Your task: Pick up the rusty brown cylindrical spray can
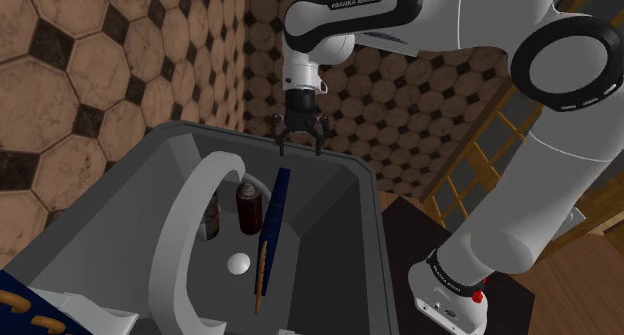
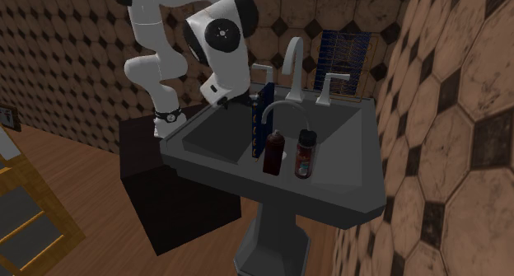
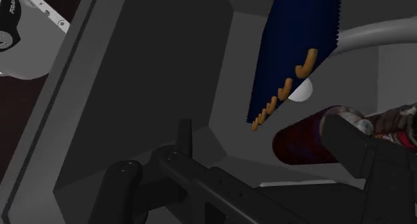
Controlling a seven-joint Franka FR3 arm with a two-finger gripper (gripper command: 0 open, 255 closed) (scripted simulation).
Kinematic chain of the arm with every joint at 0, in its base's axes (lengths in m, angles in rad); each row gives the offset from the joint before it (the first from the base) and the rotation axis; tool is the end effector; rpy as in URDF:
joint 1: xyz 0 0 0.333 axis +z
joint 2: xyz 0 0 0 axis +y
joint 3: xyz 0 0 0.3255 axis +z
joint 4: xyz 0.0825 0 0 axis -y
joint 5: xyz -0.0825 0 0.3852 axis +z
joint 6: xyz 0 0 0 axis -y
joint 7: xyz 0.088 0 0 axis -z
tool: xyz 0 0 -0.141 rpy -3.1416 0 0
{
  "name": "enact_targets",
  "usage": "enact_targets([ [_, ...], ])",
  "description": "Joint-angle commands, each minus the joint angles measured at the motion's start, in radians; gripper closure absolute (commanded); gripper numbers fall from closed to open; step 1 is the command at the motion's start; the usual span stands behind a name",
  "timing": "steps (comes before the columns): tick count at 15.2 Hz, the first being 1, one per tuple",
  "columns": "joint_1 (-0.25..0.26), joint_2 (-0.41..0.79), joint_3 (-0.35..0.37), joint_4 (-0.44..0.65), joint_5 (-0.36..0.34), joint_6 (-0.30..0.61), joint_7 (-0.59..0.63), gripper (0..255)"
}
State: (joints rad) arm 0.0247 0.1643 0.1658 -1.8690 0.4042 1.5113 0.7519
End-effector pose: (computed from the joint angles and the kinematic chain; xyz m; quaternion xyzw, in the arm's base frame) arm 0.5075 0.1536 0.3897 -0.8966 0.2976 0.3198 0.0725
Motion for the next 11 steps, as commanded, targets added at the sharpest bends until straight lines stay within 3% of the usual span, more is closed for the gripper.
enact_targets([
  [1, 0.005, 0.075, 0.004, 0.044, 0.042, 0.006, 0.037, 0],
  [11, 0.028, 0.469, 0.031, 0.338, 0.227, 0.020, 0.207, 0],
])
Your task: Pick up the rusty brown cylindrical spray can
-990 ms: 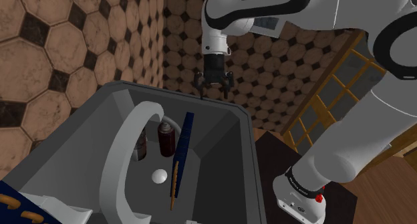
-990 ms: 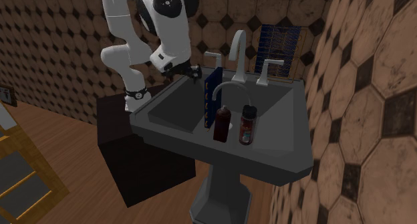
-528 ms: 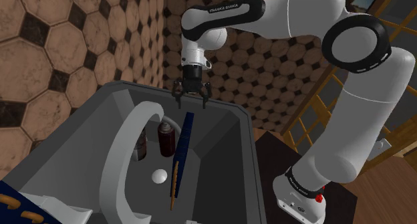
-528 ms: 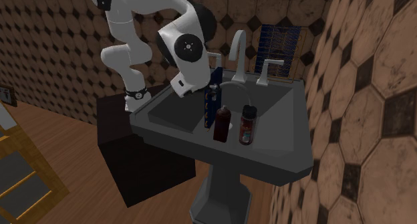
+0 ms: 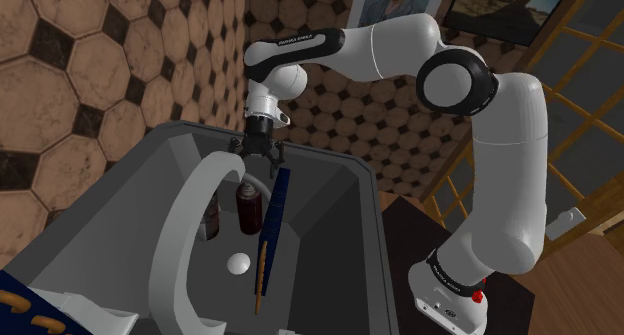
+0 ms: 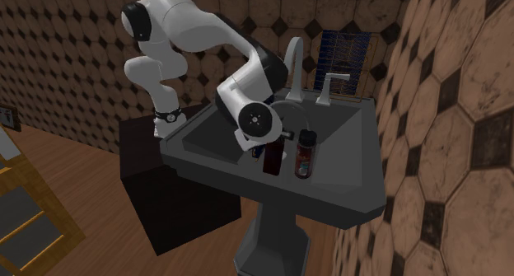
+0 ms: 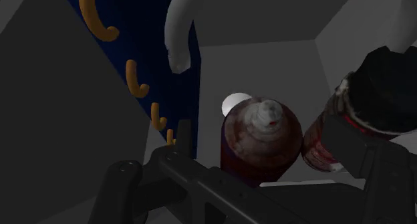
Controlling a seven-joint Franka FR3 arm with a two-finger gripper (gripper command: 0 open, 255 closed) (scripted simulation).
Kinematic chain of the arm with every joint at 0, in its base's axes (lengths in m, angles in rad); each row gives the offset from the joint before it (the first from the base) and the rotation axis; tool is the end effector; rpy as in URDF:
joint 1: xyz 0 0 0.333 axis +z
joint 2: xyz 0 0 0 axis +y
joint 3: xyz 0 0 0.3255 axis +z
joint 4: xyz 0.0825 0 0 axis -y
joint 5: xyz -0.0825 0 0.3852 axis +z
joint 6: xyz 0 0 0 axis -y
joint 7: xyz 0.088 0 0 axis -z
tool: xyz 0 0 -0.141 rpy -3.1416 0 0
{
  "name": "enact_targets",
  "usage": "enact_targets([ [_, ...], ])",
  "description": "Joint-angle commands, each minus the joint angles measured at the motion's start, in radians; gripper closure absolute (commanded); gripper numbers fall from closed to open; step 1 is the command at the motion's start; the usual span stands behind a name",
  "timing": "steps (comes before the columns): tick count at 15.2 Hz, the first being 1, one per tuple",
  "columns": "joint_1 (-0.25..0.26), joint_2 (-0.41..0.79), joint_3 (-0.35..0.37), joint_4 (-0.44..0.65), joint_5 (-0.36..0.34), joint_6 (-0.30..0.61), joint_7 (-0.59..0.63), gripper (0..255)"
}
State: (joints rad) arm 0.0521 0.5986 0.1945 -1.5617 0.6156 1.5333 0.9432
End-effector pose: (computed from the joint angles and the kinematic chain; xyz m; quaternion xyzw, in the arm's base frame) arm 0.5884 0.2191 0.2810 -0.8086 0.3788 0.4325 0.1248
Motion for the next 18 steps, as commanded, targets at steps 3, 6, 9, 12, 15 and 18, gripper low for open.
enact_targets([
  [3, 0.004, 0.056, 0.001, 0.025, 0.013, 0.020, 0.000, 0],
  [6, 0.007, 0.079, -0.001, 0.022, 0.010, 0.041, -0.015, 0],
  [9, 0.009, 0.091, -0.002, 0.021, 0.009, 0.052, -0.022, 0],
  [12, 0.008, 0.089, -0.002, 0.018, 0.009, 0.053, -0.023, 255],
  [15, 0.008, 0.089, -0.002, 0.019, 0.009, 0.052, -0.023, 255],
  [18, 0.009, 0.090, -0.002, 0.020, 0.009, 0.053, -0.022, 255],
])
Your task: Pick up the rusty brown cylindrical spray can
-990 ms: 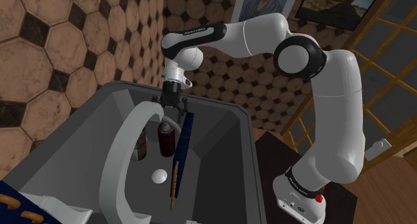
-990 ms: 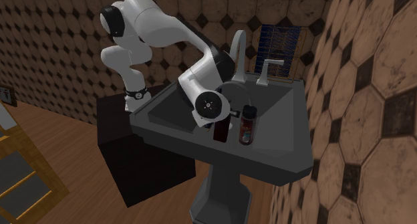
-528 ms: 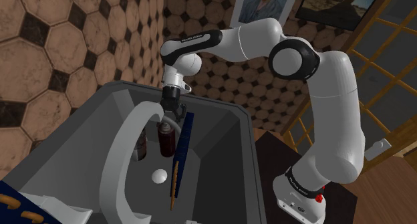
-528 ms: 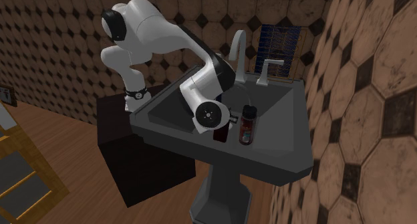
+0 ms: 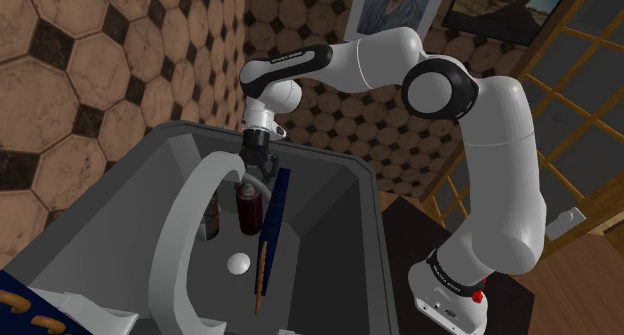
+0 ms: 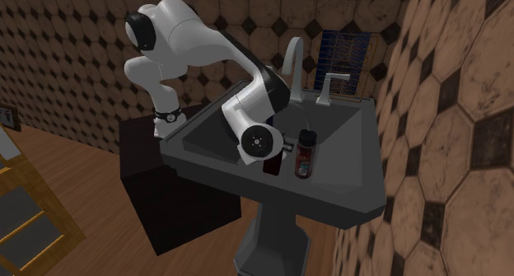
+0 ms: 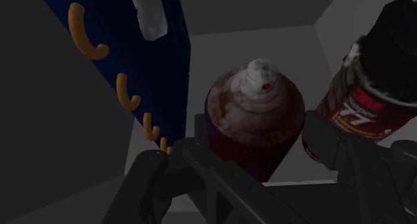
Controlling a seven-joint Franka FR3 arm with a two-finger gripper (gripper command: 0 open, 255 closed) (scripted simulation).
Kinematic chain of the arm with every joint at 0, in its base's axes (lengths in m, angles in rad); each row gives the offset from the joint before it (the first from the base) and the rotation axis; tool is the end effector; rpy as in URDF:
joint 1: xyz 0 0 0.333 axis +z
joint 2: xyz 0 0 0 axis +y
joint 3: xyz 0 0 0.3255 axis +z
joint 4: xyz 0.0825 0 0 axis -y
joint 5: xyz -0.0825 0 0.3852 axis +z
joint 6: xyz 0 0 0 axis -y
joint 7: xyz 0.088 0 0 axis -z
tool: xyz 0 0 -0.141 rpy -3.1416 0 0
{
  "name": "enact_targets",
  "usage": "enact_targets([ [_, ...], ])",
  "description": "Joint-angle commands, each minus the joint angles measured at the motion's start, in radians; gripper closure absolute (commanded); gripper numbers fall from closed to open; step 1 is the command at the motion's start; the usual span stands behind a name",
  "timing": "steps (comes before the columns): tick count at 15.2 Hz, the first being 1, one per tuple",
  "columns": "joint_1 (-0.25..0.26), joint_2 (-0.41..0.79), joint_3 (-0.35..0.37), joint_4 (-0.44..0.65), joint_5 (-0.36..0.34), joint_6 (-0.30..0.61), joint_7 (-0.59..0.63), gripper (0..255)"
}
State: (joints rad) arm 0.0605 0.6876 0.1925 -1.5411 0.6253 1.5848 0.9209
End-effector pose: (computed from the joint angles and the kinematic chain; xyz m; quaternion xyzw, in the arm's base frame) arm 0.5950 0.2235 0.2337 -0.8009 0.3846 0.4404 0.1295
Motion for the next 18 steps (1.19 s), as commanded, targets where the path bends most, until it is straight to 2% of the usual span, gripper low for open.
enact_targets([
  [1, 0.000, 0.002, 0.000, 0.001, -0.001, 0.000, 0.000, 255],
  [18, -0.016, -0.102, 0.010, 0.032, 0.014, -0.110, 0.079, 255],
])
